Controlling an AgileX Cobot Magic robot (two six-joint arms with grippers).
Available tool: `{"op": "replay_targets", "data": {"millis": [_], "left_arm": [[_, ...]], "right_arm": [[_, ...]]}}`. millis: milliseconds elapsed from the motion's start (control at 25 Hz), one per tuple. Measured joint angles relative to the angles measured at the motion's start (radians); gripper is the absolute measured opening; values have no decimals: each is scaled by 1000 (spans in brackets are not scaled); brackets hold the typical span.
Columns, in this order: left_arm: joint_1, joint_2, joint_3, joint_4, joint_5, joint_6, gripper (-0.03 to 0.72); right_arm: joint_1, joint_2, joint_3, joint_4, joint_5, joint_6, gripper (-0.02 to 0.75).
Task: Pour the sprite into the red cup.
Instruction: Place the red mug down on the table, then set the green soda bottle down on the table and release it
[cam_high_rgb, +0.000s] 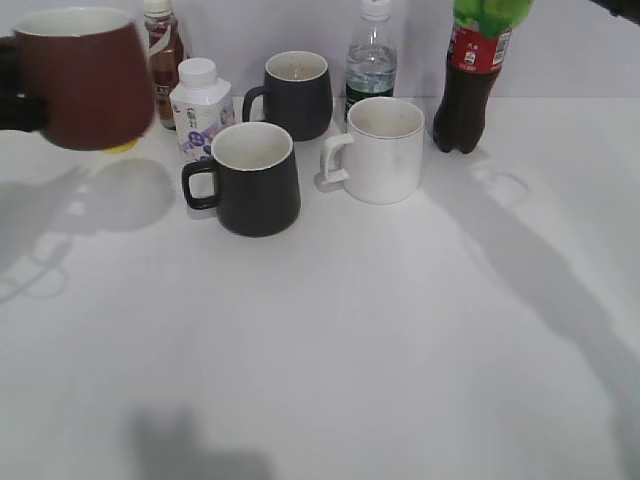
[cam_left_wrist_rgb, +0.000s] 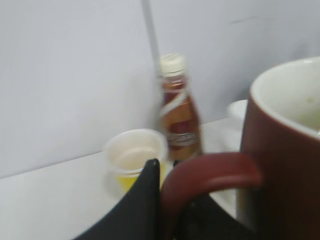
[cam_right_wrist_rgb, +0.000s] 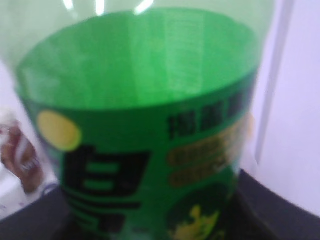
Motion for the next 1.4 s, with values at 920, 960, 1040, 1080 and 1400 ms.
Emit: {"op": "replay_targets", "data": {"millis": [920, 960, 1040, 1080, 1400], "left_arm": [[132, 454, 0, -15, -462, 0, 46], [132, 468, 0, -15, -479, 1, 46], [132, 503, 0, -18, -519, 19, 46], [132, 521, 0, -19, -543, 35, 46], [132, 637, -20, -52, -628, 92, 46]], "right_arm": [[-3, 40, 184, 274, 119, -96, 398], [-3, 58, 186, 275, 110, -97, 398], [-3, 88, 191, 277, 83, -98, 398], [-3, 101, 192, 278, 68, -98, 398], [-3, 138, 192, 282, -23, -111, 398]]}}
